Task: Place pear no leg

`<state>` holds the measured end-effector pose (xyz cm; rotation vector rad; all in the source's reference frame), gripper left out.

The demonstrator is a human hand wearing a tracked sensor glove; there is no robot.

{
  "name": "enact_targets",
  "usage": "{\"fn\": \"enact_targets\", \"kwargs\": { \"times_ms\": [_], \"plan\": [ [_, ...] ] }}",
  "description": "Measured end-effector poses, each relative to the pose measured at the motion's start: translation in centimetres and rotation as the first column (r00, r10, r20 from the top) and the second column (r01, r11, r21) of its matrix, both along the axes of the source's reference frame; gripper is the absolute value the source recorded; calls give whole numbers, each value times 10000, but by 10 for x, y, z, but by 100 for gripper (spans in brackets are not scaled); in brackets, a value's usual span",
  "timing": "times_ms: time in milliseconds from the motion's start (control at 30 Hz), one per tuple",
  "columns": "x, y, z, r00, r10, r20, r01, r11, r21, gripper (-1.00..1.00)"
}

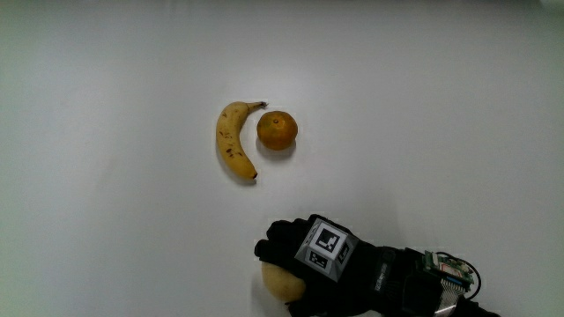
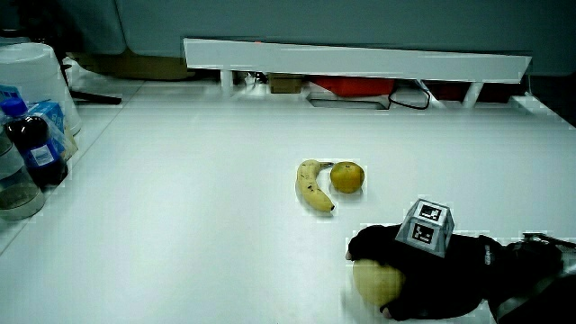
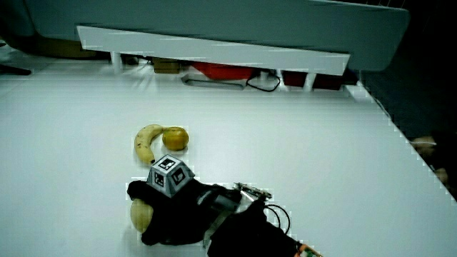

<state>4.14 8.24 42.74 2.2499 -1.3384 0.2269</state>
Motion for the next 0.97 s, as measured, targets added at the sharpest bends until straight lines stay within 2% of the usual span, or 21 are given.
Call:
{"fn": "enact_targets", "kwargs": {
  "times_ms": [67,100,167,200,233,300,367,400,433,567,633,767,967],
  "plan": [
    [1,-1,2,9998,-10,-176,9,10000,-88,-78],
    [3,-1,4,9997,-89,-230,80,9992,-400,-81],
    [6,0,9,9992,-126,-380,112,9992,-385,-86],
    [7,-2,6,9990,-108,-425,107,9999,-18,-89],
    [9,-5,3,9991,74,-406,-84,9996,-253,-92],
    [13,-6,6,9990,203,-389,-218,9991,-376,-97],
    [13,-7,2,9983,261,-517,-274,9993,-248,-100],
    [14,-6,3,9987,228,-461,-245,9991,-357,-100],
    [15,-7,0,9989,274,-394,-284,9993,-244,-100],
    [23,-7,-8,9990,382,-235,-392,9984,-405,-100],
    [31,-8,-17,9991,382,-156,-384,9991,-156,-100],
    [61,-6,-22,9948,1019,-51,-1019,9948,64,-100],
    [112,-3,-36,9815,1906,-152,-1896,9805,521,-100]
  ]
}}
